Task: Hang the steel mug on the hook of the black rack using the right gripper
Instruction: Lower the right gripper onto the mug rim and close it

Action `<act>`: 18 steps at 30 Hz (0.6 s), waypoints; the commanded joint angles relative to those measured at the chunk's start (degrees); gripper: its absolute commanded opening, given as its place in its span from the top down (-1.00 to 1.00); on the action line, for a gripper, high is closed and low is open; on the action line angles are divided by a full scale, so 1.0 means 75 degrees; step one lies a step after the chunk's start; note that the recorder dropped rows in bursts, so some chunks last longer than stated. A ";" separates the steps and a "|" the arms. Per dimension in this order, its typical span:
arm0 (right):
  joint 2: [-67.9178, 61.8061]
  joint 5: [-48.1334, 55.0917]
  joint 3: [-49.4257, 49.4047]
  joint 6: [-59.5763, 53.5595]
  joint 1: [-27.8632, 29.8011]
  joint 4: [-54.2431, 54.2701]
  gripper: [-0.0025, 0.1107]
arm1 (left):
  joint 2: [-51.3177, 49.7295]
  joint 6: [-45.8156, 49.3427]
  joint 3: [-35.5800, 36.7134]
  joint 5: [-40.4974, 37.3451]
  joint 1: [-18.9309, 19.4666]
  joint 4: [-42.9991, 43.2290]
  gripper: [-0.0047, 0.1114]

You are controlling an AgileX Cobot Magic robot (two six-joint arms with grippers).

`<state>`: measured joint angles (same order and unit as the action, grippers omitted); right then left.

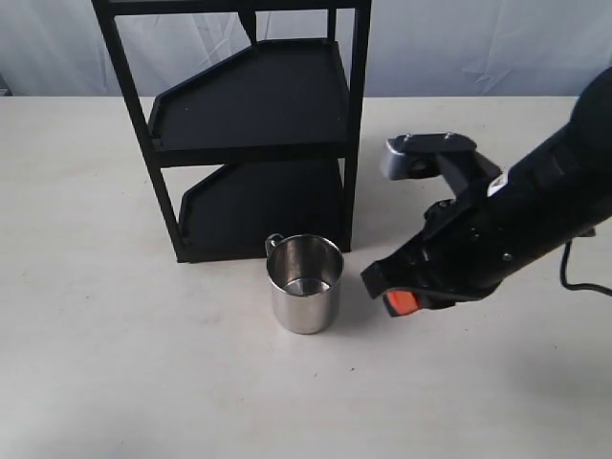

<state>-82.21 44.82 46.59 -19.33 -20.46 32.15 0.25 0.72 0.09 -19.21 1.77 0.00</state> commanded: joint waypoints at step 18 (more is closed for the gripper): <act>-0.2133 -0.1283 0.1496 0.0466 -0.0127 0.0280 -0.17 | -0.0033 -0.0041 -0.0012 0.0058 -0.0037 0.0000 0.92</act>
<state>-96.53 37.11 56.85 -15.98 -21.29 35.11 0.25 0.72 0.09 -19.21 1.77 0.00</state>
